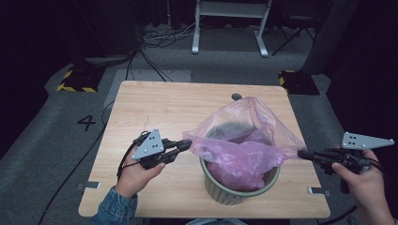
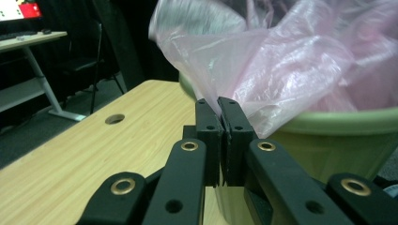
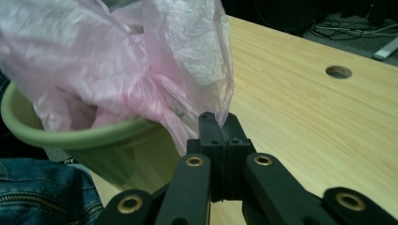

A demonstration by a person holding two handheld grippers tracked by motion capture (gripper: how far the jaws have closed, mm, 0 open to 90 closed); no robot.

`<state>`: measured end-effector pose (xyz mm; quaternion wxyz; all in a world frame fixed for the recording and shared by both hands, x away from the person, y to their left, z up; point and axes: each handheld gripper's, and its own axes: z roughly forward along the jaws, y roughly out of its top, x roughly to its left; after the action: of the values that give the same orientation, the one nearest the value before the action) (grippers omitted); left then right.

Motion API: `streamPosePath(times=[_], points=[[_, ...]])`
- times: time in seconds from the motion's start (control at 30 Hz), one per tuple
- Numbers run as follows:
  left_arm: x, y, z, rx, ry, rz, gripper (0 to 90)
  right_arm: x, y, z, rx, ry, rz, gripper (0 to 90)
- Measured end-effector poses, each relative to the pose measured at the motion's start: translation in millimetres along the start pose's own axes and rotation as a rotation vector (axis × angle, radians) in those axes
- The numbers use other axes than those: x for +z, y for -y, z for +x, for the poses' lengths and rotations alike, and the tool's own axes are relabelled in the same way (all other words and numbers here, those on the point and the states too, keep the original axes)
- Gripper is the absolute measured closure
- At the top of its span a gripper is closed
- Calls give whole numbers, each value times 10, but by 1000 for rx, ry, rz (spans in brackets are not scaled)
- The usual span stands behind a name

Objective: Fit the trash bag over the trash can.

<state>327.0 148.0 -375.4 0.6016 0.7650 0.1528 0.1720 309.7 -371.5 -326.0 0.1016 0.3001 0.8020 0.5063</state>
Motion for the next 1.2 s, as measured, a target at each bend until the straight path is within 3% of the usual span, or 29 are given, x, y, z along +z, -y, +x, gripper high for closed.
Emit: streamPosePath(times=[0.1,0.23,0.27,0.33,0.43,0.53,0.67,0.9,1.0,1.2], points=[[-28,68,6,-7,6,-8,866,-43,80,-8,10,8,2,900],[-65,39,4,-9,7,-39,792,-73,76,30,-11,13,-5,899],[-66,20,2,-13,13,-53,754,-78,57,44,-19,10,-12,898],[-62,-61,-4,-31,12,-88,544,-82,6,73,-39,10,-18,896],[-72,-173,29,-41,-8,-108,391,-67,-64,114,-64,10,-16,894],[-82,-246,106,-52,-42,-128,323,-28,-98,144,-90,9,-8,891],[-80,-330,196,-55,-95,-116,315,9,-120,164,-105,8,-3,888],[9,-471,438,-108,-33,-139,318,40,-177,206,-145,33,14,870],[21,-530,587,-139,-43,-140,321,41,-175,211,-153,41,14,867],[139,-585,691,-128,-57,-76,323,53,-184,191,-157,54,6,855]])
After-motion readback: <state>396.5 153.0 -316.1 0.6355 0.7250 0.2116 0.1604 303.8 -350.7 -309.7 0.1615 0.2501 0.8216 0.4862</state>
